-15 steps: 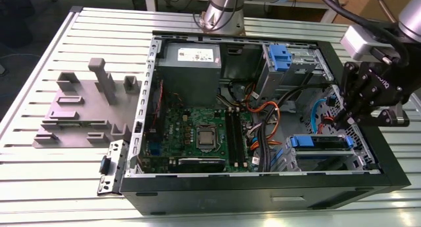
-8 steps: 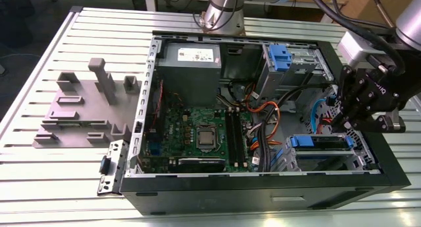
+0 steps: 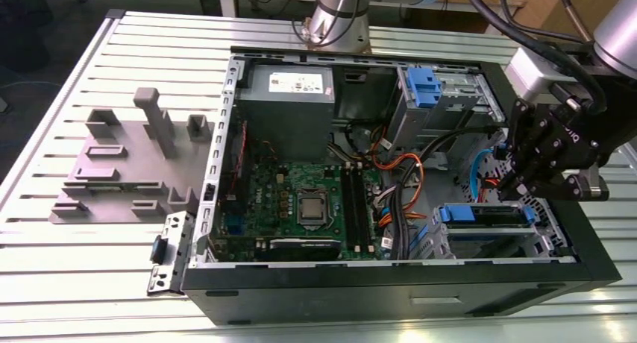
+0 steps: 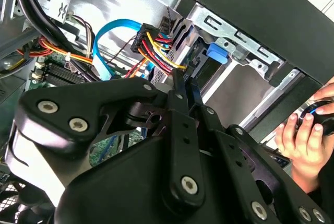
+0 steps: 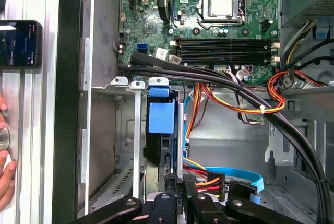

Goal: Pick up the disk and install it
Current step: 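Insert the first disk wire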

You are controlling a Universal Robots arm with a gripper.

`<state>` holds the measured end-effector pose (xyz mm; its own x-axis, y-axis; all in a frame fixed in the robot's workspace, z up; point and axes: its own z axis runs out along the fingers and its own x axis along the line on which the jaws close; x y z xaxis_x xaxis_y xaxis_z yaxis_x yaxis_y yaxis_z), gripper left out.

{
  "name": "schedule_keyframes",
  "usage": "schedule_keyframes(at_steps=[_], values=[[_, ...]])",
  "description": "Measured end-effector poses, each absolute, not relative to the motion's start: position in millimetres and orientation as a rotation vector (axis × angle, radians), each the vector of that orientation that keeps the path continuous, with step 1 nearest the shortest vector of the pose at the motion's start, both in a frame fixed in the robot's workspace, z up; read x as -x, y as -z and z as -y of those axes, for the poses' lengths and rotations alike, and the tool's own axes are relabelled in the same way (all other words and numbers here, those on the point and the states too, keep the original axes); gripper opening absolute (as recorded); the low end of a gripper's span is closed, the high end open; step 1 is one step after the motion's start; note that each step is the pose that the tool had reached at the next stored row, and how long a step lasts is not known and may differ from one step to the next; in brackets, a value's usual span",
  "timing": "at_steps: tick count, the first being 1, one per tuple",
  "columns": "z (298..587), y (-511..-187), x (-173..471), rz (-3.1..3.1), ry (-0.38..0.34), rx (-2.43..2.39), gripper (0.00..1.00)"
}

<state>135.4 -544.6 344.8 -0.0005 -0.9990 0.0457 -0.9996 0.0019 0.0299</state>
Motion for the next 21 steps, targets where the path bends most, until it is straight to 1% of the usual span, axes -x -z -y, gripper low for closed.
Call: schedule_keyframes(at_steps=[11, 21], values=[[544.8, -344.2, -135.4, 2.186, -0.016, -2.183, 0.17], [551.7, -342.7, -135.4, 2.215, -0.007, -2.158, 0.17]])
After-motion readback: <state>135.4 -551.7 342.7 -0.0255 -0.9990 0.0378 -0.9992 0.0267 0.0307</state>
